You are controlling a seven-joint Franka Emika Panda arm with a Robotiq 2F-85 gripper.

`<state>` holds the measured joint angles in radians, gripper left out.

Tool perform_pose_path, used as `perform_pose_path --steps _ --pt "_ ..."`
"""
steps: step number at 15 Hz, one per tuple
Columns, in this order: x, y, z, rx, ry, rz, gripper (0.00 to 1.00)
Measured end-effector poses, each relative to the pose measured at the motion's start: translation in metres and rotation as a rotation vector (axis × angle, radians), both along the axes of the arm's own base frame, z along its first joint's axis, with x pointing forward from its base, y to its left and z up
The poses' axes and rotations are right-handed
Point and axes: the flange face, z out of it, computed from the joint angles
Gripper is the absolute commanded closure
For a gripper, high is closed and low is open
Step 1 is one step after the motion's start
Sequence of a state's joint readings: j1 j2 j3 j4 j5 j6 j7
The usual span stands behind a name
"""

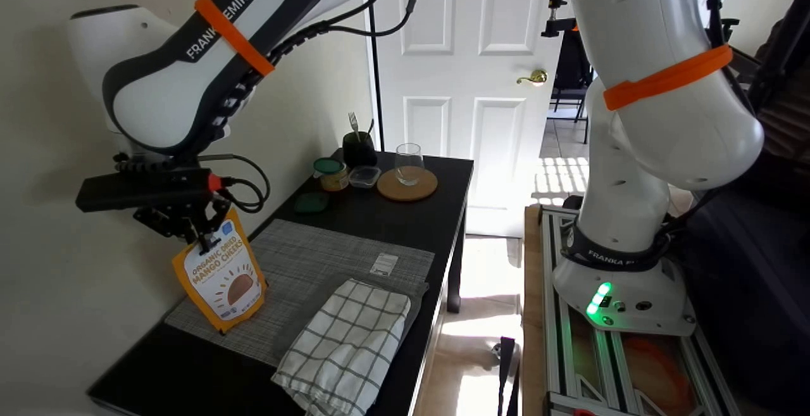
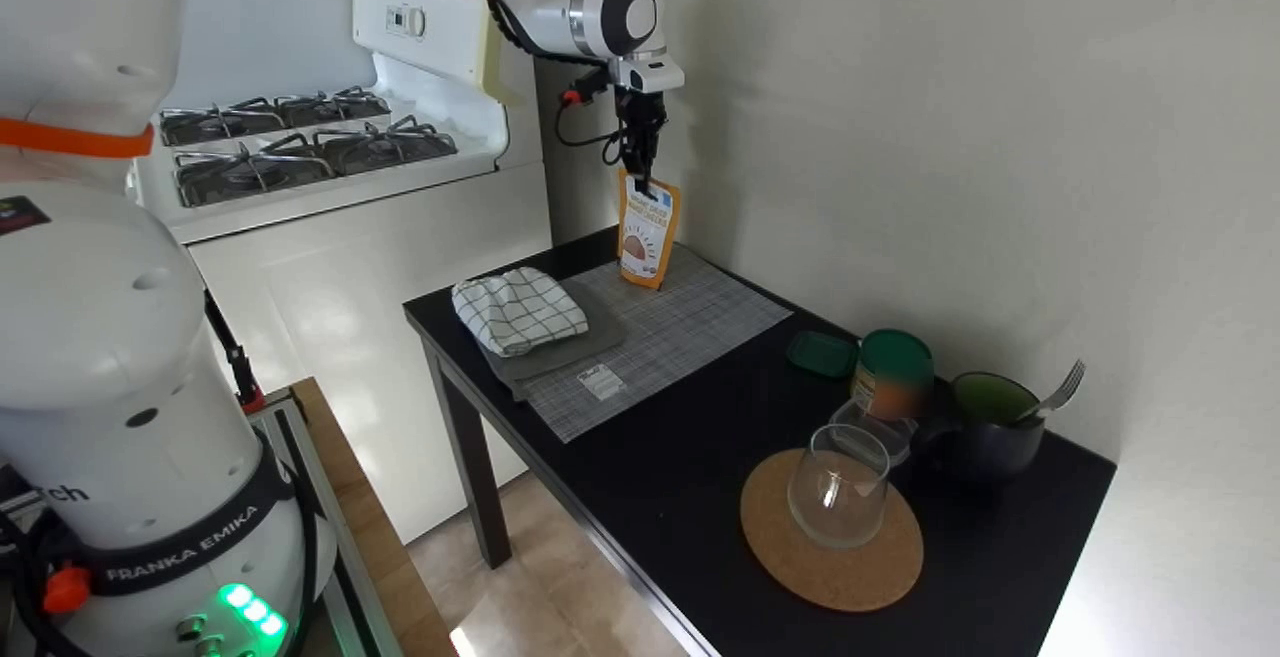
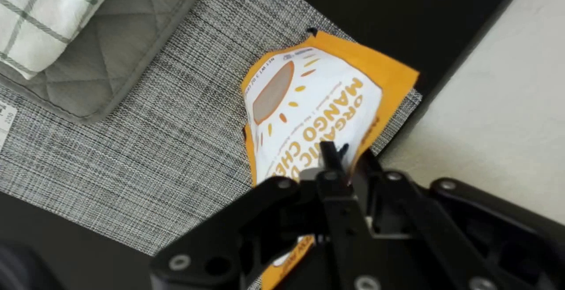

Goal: Move the white and orange packet to the right.

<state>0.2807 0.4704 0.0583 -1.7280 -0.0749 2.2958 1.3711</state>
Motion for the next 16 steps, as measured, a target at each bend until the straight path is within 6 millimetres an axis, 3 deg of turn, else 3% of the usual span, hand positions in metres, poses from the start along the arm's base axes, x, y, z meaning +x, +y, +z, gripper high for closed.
perform_pose_path --steps 5,8,12,16 --pt "-0.002 0.004 -0.001 0.000 0.010 0.005 0.99" --pt "-0.012 0.023 0.009 0.016 0.017 0.046 0.99" --pt "-0.038 0.062 0.051 0.086 0.008 0.123 0.99" --pt "-0.080 0.073 0.102 0.180 0.007 0.225 0.99"
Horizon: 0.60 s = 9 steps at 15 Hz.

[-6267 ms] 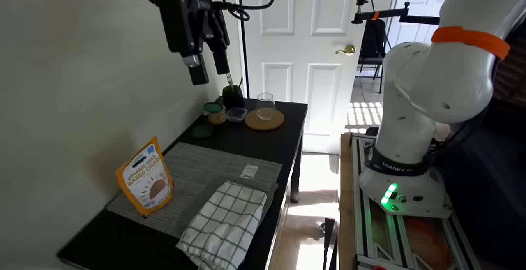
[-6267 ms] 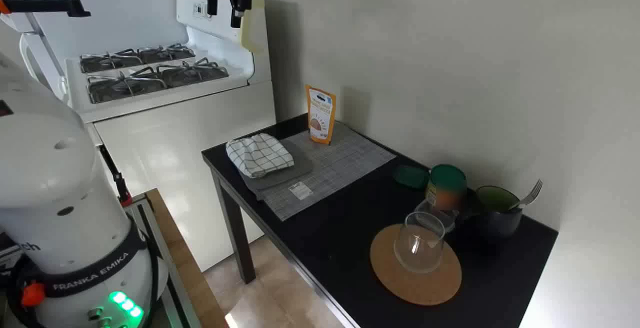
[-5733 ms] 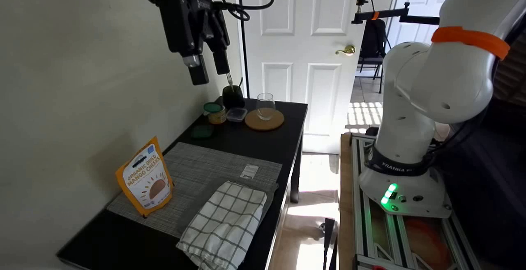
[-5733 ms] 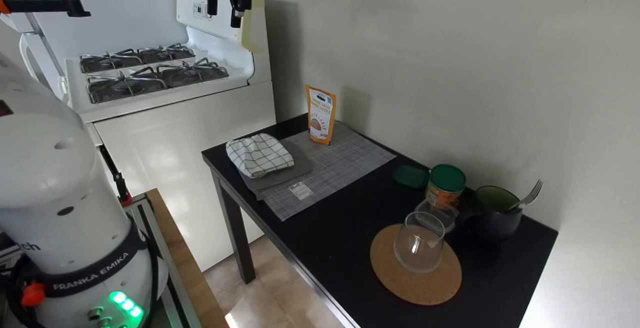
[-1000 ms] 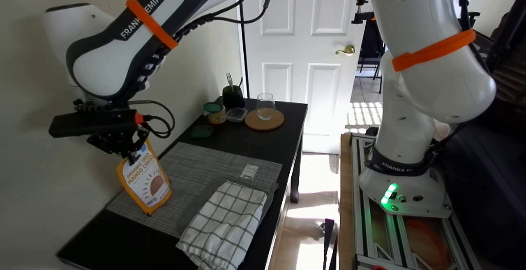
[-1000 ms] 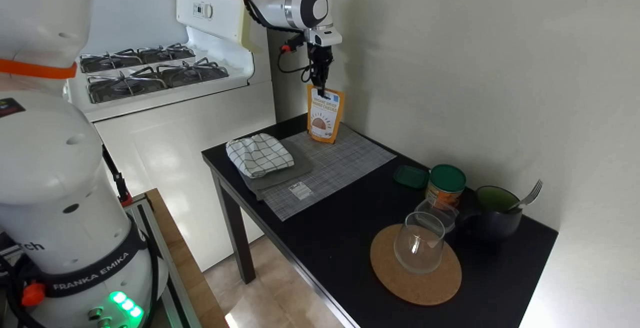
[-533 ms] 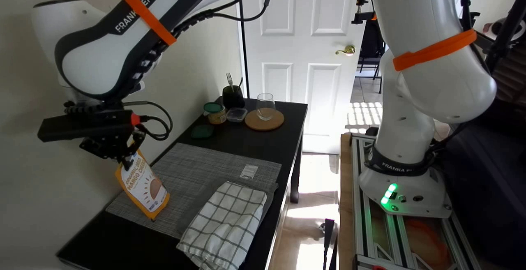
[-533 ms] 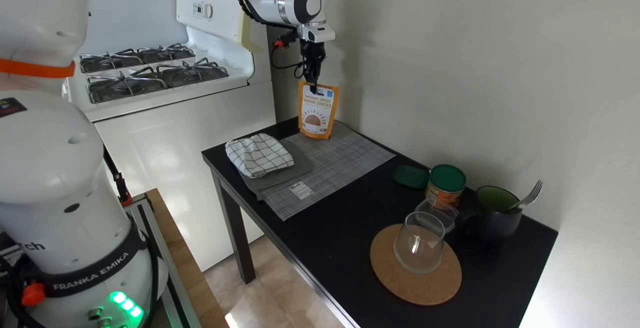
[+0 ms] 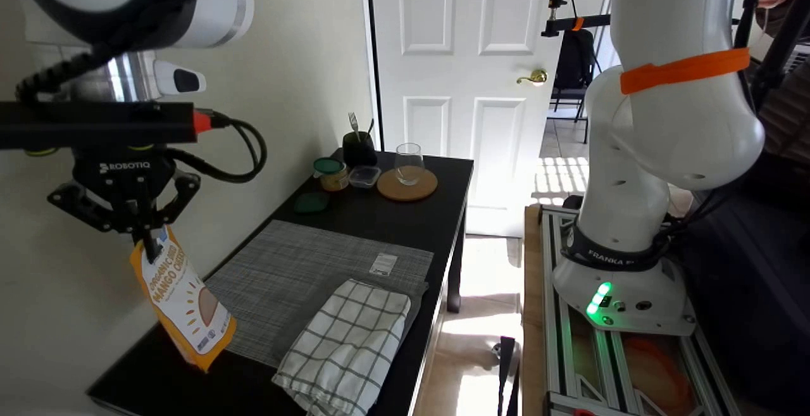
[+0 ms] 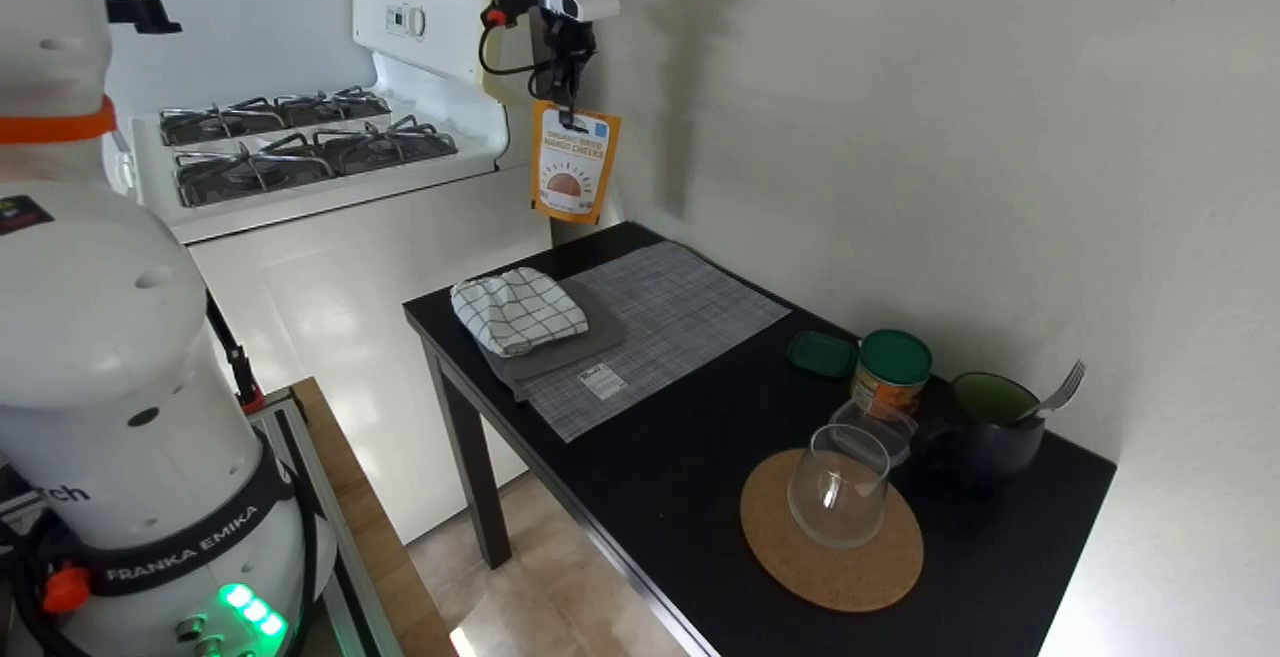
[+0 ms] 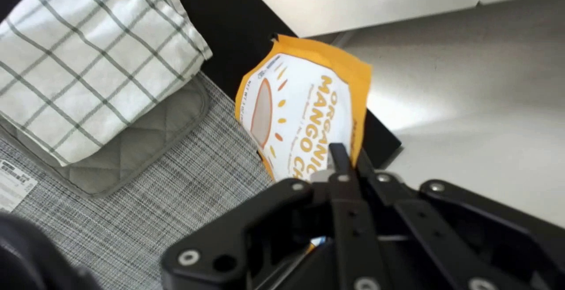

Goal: Move the white and orange packet to the right.

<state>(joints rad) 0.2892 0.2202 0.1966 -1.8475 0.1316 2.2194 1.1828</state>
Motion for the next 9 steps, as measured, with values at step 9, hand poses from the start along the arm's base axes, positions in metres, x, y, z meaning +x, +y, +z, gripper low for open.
perform_pose_path --steps 9 --pt "-0.119 -0.017 0.063 0.000 0.061 0.444 0.99"
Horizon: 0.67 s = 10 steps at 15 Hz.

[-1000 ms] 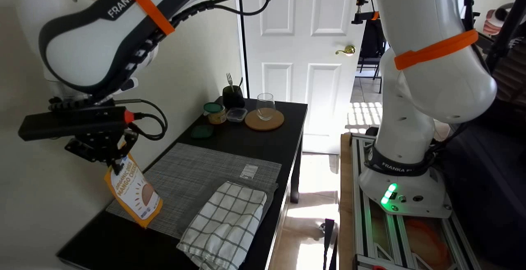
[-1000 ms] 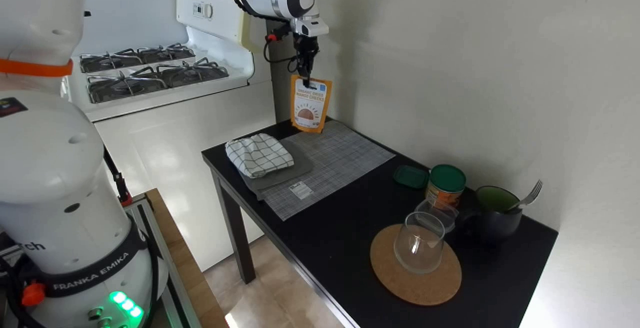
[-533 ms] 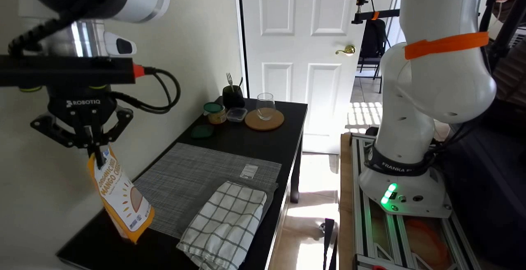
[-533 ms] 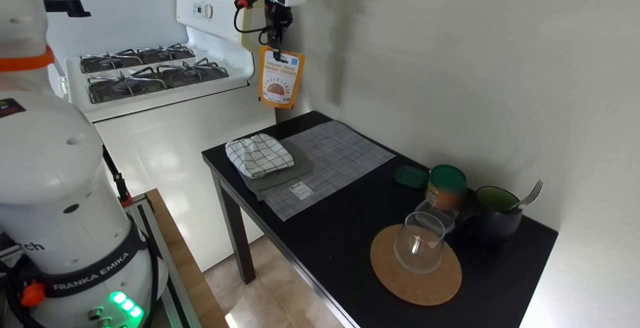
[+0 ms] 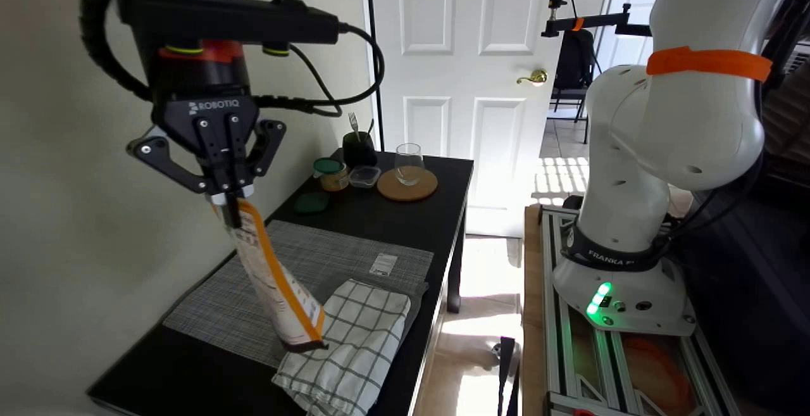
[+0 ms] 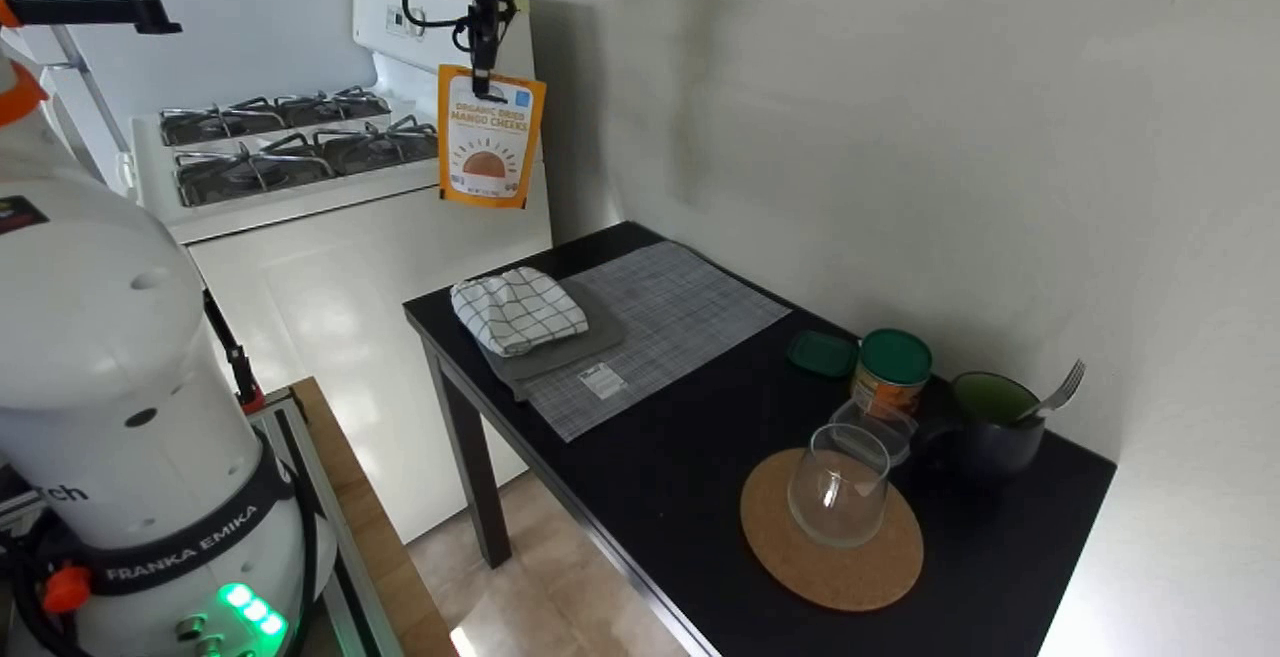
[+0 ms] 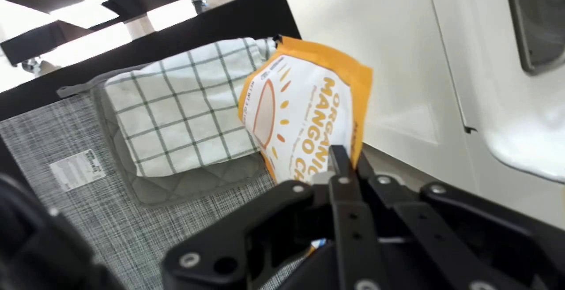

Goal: Move the white and orange packet to the right.

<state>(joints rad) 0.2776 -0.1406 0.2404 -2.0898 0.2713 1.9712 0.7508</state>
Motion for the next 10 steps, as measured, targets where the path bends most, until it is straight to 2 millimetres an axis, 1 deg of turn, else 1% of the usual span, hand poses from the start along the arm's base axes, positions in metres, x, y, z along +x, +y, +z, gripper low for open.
perform_pose_path --steps 2,5,8,10 --pt "-0.010 -0.012 0.001 -0.042 0.013 0.106 0.99" --pt "-0.011 -0.032 -0.003 -0.089 0.014 0.265 0.99" --pt "-0.014 -0.053 -0.014 -0.115 0.014 0.395 0.99" --pt "-0.024 -0.071 -0.024 -0.113 0.007 0.455 0.99"
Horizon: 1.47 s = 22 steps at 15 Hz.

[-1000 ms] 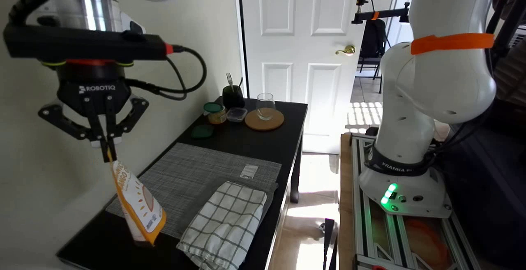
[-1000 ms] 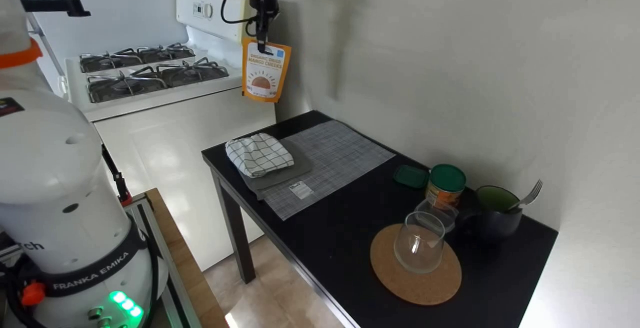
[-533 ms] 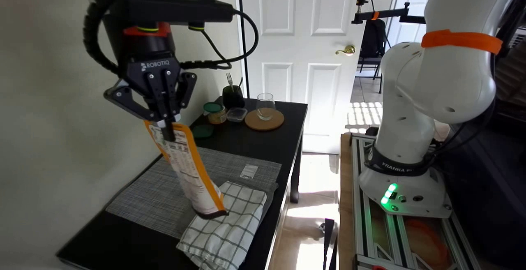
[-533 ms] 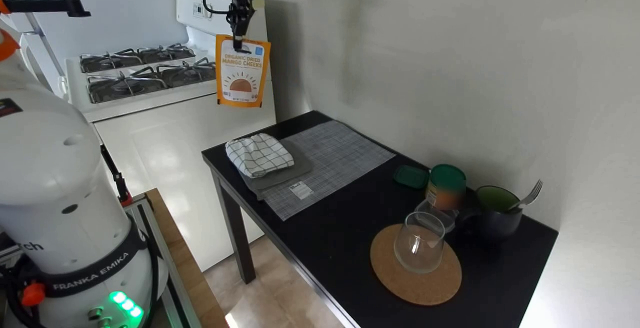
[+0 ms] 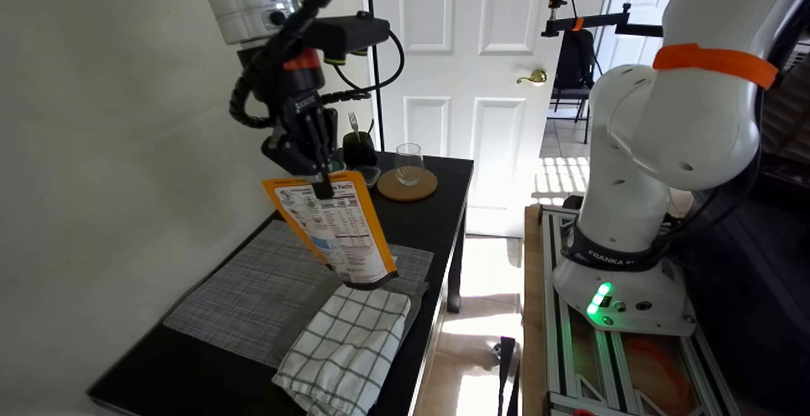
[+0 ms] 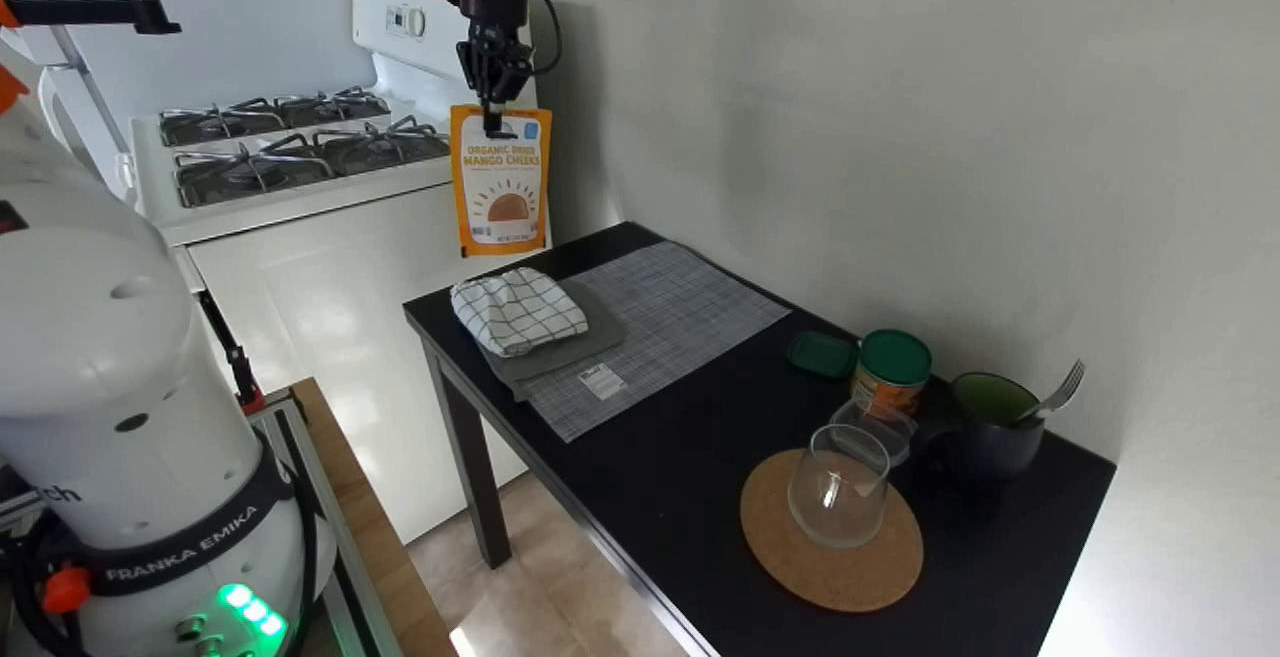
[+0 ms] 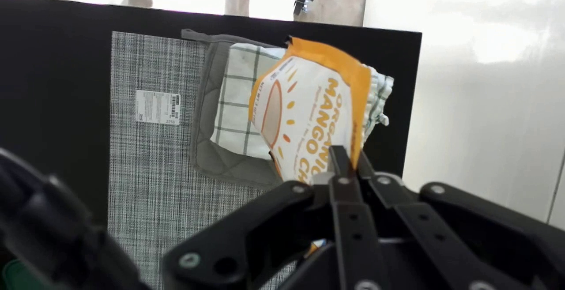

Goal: Move the white and orange packet to the right.

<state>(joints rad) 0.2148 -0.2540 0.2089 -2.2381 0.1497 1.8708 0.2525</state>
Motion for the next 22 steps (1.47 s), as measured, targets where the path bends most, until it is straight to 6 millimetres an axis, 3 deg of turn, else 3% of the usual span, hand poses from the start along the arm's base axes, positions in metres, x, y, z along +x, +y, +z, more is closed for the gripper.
perform_pose_path --steps 7,11,13,19,22 --pt "-0.044 -0.094 -0.033 0.180 -0.071 -0.025 0.97" --pt "-0.049 -0.100 -0.031 0.183 -0.083 -0.027 0.99" --pt "-0.047 -0.115 -0.032 0.143 -0.098 -0.021 0.99" --pt "-0.055 -0.212 -0.048 0.065 -0.184 -0.054 0.99" --pt "-0.060 -0.251 -0.063 0.069 -0.247 -0.132 0.99"
